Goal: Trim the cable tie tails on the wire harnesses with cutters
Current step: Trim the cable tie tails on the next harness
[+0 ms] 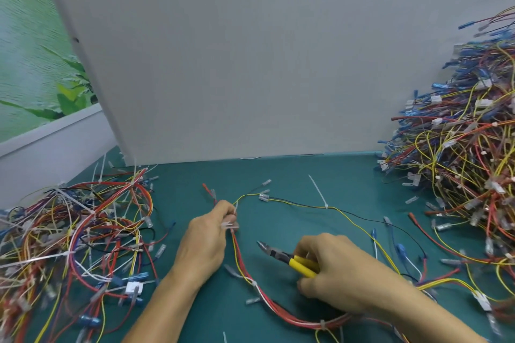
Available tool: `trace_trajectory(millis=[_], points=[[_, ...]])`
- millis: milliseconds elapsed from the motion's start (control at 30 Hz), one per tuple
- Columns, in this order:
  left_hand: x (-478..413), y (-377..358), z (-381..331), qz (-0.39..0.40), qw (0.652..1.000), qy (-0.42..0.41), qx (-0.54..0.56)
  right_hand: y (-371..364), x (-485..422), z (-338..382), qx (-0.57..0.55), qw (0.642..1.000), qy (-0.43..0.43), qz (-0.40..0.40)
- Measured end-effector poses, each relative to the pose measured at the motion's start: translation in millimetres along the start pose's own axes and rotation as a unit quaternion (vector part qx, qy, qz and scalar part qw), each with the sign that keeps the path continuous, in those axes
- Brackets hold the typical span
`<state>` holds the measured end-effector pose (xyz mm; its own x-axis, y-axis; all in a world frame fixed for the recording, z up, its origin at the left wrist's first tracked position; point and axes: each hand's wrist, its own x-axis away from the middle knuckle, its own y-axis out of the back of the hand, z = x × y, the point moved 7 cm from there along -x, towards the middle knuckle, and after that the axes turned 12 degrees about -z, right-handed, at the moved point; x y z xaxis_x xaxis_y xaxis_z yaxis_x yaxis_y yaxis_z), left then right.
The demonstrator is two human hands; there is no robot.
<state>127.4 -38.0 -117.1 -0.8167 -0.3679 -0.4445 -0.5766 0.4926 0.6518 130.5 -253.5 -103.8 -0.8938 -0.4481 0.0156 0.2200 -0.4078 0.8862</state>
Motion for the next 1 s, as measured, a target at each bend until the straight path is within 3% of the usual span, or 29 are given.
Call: trace_trajectory(millis=[300,1000], points=[[-3,0,6,0.036,0.996,0.057,0.050,-5,-23,29,0.122,0.990,0.025,-0.073],[-6,4,9,0.030,0.998,0.056,0.028,-21,-34,71,0.160,0.980,0.075,-0.095]])
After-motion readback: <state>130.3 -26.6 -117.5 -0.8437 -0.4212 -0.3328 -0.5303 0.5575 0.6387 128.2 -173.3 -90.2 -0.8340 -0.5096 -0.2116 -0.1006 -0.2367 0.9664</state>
